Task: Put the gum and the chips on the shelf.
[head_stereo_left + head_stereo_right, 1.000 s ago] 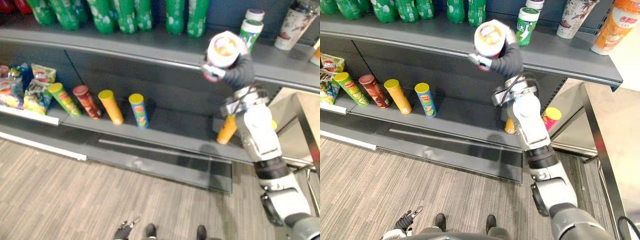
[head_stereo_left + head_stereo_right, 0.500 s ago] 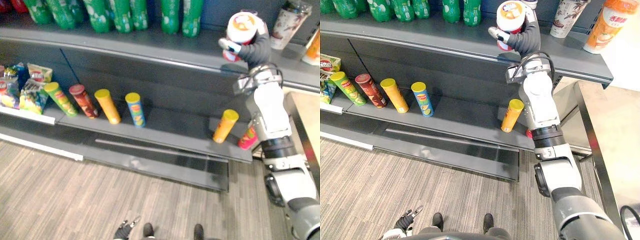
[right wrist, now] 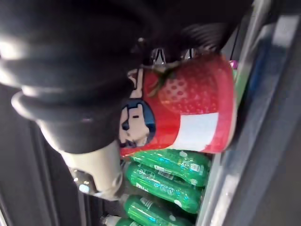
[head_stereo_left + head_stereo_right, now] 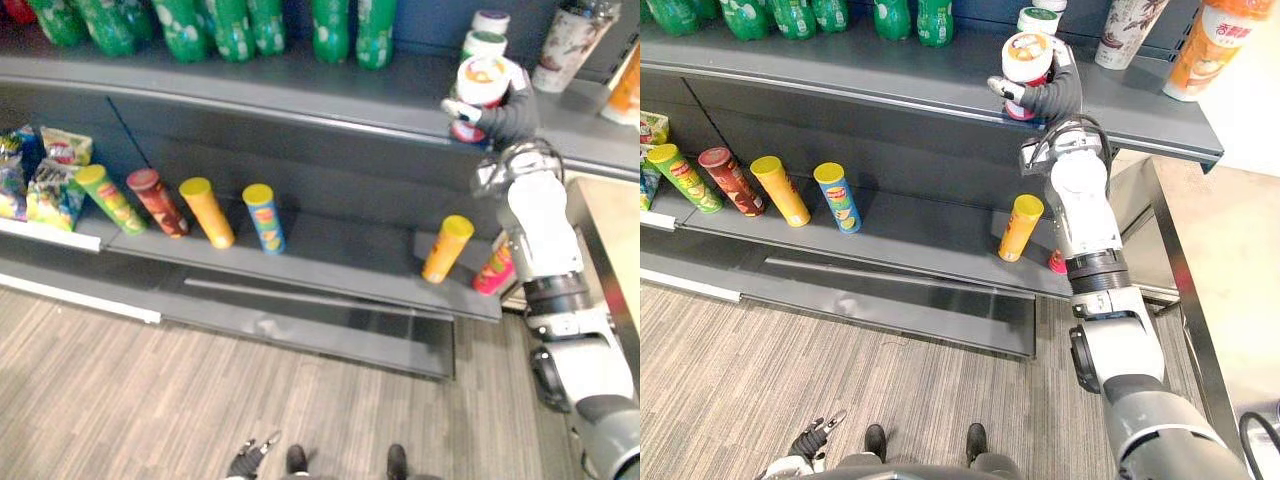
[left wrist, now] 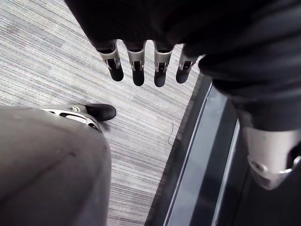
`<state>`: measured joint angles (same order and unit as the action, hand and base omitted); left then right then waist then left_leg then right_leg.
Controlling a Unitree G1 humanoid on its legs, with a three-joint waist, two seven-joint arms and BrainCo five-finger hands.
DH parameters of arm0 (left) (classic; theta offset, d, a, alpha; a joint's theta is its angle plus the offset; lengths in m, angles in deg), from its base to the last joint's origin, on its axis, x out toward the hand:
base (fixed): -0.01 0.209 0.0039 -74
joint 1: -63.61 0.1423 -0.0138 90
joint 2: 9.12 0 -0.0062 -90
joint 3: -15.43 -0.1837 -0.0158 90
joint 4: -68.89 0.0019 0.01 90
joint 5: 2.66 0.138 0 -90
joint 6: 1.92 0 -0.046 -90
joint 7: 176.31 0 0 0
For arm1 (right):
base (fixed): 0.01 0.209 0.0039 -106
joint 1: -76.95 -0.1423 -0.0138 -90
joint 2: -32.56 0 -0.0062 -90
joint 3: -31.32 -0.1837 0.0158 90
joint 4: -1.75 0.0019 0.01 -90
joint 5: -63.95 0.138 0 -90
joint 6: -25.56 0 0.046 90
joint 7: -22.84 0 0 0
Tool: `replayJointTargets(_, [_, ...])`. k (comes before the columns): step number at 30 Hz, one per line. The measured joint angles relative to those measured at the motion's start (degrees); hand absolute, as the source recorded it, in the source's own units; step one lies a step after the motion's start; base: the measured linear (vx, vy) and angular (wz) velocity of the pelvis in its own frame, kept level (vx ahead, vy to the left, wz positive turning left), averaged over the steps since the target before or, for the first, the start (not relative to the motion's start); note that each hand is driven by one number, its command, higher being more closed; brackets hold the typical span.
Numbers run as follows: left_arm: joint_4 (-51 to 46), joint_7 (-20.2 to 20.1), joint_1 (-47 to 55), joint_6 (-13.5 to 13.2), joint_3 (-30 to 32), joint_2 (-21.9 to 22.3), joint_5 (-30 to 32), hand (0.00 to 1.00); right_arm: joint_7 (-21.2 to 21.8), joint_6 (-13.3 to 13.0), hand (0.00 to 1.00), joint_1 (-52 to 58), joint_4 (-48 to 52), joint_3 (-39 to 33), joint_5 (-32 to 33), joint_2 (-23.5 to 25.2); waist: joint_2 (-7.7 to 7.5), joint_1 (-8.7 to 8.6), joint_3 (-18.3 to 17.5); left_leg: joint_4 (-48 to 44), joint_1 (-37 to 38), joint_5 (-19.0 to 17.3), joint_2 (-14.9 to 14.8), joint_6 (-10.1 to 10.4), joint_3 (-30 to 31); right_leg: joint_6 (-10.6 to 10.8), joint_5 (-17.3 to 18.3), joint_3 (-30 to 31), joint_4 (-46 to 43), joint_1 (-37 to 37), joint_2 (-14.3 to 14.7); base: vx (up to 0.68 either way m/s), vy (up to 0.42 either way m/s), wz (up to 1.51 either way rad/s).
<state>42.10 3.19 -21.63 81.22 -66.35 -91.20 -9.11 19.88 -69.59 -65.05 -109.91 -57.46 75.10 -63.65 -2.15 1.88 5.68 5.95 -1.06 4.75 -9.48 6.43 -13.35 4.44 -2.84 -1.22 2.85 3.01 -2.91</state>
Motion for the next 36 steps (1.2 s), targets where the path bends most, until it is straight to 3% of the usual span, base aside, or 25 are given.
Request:
replayJointTargets(20, [-0.5,0.1,-0.5,-0.1,0.0,-0.5,-0.1,0.0,-1.5,-0.2,1.0,-5.3,-8.0,-3.2,-2.3,-0.2,-0.69,0.04,1.9,0.0,0.0,0.0,0.1,0.0,0.2,0.2,-0.1,-0.2,0.1,-0.1,-0.1,0.0,0.0,0.0])
replayJointTargets(36, [-0.5,0.4,-3.2,-0.1,-1.6,-0.6,-0.2,0.0,-2.0,-0.2,1.0,-11.5,-13.3,-5.9,-2.2,-3.0,-0.6,-0.21,4.4,0.0,-2.2,0.5,0.5,-0.3,2.8,0.3,-0.1,-2.2,0.1,0.9,-0.5,0.0,0.002,0.06])
